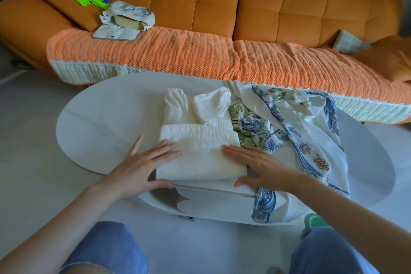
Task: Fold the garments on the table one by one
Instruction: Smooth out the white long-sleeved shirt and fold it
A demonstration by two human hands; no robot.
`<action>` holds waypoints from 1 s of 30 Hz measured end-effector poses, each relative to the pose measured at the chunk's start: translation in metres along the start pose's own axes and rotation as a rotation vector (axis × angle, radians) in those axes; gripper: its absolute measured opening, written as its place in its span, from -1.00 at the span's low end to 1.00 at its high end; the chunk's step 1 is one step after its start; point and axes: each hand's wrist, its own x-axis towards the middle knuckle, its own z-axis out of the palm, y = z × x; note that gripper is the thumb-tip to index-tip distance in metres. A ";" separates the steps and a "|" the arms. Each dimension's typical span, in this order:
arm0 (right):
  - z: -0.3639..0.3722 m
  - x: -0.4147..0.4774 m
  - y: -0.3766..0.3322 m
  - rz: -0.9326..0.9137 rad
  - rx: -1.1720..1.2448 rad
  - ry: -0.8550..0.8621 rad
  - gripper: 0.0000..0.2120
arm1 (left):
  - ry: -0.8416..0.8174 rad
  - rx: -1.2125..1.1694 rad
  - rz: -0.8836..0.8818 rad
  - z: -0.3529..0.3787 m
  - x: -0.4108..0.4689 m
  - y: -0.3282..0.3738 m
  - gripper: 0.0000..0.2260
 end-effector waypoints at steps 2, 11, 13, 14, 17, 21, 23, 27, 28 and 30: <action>0.001 -0.001 0.004 -0.019 -0.001 0.038 -0.25 | -0.003 0.015 0.025 0.002 -0.001 -0.002 -0.27; 0.010 0.001 0.012 -0.094 -0.022 0.268 -0.50 | 0.172 -0.081 0.063 0.008 0.001 -0.009 -0.27; 0.009 0.003 0.011 -0.101 0.001 0.344 -0.64 | 0.243 -0.124 0.064 0.004 0.004 -0.008 -0.47; 0.005 0.004 0.009 -0.082 0.034 0.401 -0.65 | 0.302 -0.163 0.048 -0.001 0.006 -0.007 -0.62; -0.019 0.008 -0.007 0.073 0.335 0.466 -0.57 | 0.482 -0.275 -0.064 -0.019 0.015 0.001 -0.54; -0.052 0.032 -0.022 0.195 0.812 0.614 -0.79 | 0.652 -0.621 -0.366 -0.055 0.038 0.010 -0.49; -0.067 0.060 -0.022 0.261 0.905 0.747 -0.70 | 0.690 -0.707 -0.473 -0.069 0.064 0.006 -0.57; -0.064 0.130 0.013 0.685 1.028 0.728 -0.64 | 0.471 -0.715 -0.783 -0.065 0.129 -0.026 -0.57; -0.057 0.144 0.025 0.787 1.050 0.651 -0.63 | 0.381 -0.774 -0.862 -0.059 0.140 -0.034 -0.49; -0.042 0.157 0.037 0.985 0.910 0.383 -0.65 | 0.226 -0.960 -0.983 -0.051 0.146 -0.037 -0.26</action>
